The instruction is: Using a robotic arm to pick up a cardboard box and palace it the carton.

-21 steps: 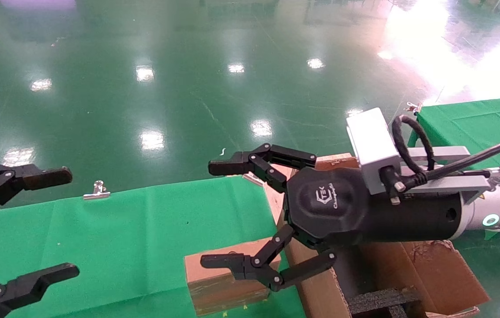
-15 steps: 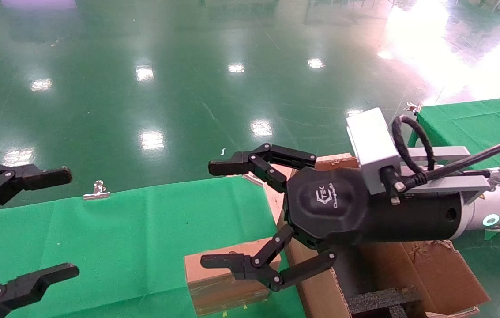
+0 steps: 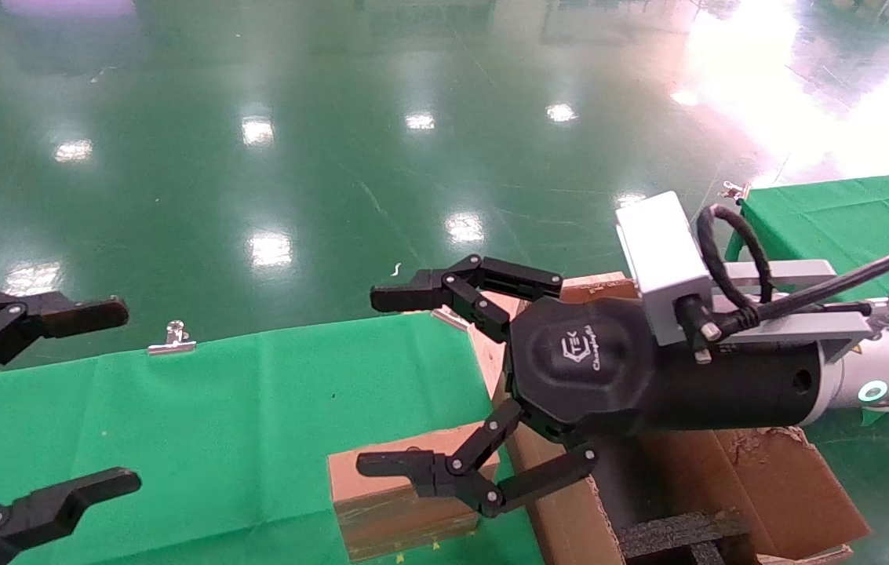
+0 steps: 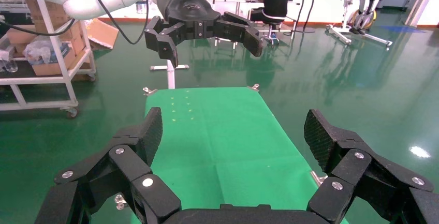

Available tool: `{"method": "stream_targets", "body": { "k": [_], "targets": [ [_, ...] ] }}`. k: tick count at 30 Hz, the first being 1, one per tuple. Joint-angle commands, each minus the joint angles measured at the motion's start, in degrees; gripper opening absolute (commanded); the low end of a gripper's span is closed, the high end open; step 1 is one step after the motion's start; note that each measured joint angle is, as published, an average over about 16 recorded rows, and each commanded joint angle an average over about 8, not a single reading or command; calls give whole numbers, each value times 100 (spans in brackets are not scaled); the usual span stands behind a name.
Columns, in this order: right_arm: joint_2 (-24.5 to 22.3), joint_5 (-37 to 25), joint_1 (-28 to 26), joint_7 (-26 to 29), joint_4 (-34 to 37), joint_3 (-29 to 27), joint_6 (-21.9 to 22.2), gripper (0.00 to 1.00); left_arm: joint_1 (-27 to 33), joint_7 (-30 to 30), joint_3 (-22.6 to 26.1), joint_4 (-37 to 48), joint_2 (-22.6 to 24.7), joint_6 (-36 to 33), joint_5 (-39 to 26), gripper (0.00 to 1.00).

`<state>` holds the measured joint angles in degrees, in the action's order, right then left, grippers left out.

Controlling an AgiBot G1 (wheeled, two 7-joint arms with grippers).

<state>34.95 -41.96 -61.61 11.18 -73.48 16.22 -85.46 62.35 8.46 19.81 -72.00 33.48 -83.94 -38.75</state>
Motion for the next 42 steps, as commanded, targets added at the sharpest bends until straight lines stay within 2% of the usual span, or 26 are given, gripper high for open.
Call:
{"method": "stream_targets", "body": {
  "k": [1,8,15,24,42],
  "targets": [
    [2,3,1,-14,-2,-4,-4,100,0,0,0,0,0,0,0,0],
    [-46,-289,-123,134,-51,134,14,100,0,0,0,0,0,0,0,0],
    [43,-1401,-658,191,-173,620,-144,100,1,0,1,0,0,0,0,0],
    [613,-2840,-1372,61,32,1416,-364,100,1,-1,1,1,0,0,1,0],
    [1675,-4713,-2263,-317,741,2550,-318,100,1,-1,2,1,-1,0,1,0]
  ]
}}
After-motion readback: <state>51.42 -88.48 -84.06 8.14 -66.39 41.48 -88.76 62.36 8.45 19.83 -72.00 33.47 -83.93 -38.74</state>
